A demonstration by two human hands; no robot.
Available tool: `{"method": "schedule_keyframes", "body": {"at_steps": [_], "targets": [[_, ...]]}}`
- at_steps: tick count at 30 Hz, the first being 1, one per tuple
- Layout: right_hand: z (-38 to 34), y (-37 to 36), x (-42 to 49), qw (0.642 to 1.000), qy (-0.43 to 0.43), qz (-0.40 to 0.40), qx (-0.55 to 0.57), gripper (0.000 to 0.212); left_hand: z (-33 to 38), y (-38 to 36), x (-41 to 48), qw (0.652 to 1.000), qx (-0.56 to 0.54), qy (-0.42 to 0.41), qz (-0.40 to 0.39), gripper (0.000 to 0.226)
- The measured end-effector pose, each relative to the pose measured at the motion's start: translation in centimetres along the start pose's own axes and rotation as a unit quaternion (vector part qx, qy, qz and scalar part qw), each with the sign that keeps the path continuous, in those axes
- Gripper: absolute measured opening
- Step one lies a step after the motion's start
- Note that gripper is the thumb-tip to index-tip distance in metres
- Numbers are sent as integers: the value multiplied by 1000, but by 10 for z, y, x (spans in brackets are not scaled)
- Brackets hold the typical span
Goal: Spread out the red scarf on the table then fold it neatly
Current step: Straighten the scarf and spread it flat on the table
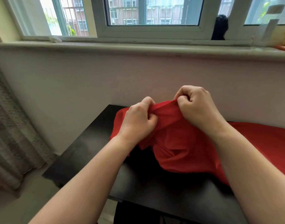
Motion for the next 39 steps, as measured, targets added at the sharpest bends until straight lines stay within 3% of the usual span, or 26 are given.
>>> {"method": "schedule_keyframes", "body": {"at_steps": [3,5,9,15,19,22,31,36,39], "targets": [[6,-2,0,998,27,-46,-19,4,-13,9,4,999,-24,36,4,15],[9,-3,0,997,43,-56,-15,8,-19,12,8,993,-107,49,-31,14],[14,0,6,999,39,21,9,19,-22,11,4,954,-287,49,-77,15],[16,2,7,998,30,62,4,20,-10,2,-6,996,-73,-54,16,10],[13,3,3,996,37,77,5,22,1,-15,-14,997,16,-38,59,30],[11,6,0,995,49,88,9,22,5,-16,-10,994,65,-15,91,16],[13,9,-4,992,71,102,21,22,-24,5,2,992,108,43,41,14],[16,1,-4,998,55,-4,-3,32,-32,29,12,993,20,72,90,13],[19,-2,-1,997,49,-40,-43,25,-19,37,19,995,8,17,94,16]]}}
Point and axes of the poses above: each hand's wrist, its own x-axis towards the middle knuckle, its own y-axis out of the back of the hand, z = x × y, the point moved 2 cm from there along x, towards the middle knuckle, and after that the axes turned 9 degrees about -x, right-handed, at the moved point
